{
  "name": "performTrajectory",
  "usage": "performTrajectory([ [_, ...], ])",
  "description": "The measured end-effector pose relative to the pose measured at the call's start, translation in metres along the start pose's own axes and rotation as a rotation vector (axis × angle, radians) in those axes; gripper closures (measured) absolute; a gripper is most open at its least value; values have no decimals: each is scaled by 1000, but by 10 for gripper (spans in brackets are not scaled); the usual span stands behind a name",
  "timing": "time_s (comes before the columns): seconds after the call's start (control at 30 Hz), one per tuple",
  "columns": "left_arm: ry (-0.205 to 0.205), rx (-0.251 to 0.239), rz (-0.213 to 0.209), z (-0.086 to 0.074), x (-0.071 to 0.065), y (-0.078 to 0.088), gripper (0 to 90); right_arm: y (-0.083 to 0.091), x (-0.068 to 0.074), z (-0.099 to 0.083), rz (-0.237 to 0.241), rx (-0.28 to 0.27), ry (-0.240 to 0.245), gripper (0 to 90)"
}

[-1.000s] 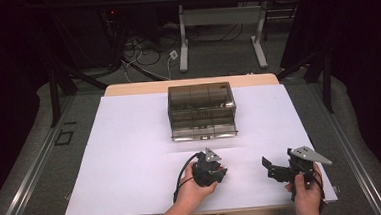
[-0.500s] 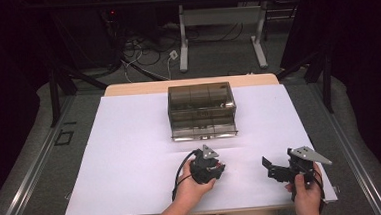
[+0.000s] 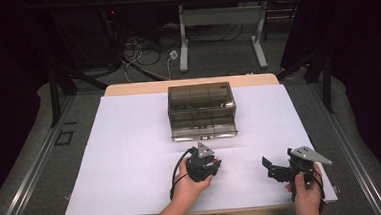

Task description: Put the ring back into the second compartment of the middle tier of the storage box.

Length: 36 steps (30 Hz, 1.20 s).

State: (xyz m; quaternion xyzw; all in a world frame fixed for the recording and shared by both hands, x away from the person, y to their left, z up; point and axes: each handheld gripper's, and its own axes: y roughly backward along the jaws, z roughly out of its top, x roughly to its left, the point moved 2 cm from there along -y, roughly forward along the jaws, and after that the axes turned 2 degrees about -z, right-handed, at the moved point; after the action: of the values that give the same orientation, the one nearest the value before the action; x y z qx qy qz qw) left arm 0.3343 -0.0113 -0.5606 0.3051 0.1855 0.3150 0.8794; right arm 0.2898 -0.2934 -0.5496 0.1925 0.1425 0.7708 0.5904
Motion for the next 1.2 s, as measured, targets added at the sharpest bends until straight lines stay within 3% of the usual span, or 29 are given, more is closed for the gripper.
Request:
performTrajectory([
  [0.47,23,-84,35,2,5,6,673,0,0,0,1,0,-2,0],
  [1.03,26,-128,46,9,10,14,674,0,0,0,-4,10,8,0],
  [1.13,29,-143,52,11,11,14,673,-1,0,0,1,2,0,0],
  [1.17,31,-143,51,12,10,15,674,-3,0,-1,-5,-29,-3,0],
  [1.2,17,-136,53,13,12,16,673,-3,0,-1,-5,-30,-5,0],
])
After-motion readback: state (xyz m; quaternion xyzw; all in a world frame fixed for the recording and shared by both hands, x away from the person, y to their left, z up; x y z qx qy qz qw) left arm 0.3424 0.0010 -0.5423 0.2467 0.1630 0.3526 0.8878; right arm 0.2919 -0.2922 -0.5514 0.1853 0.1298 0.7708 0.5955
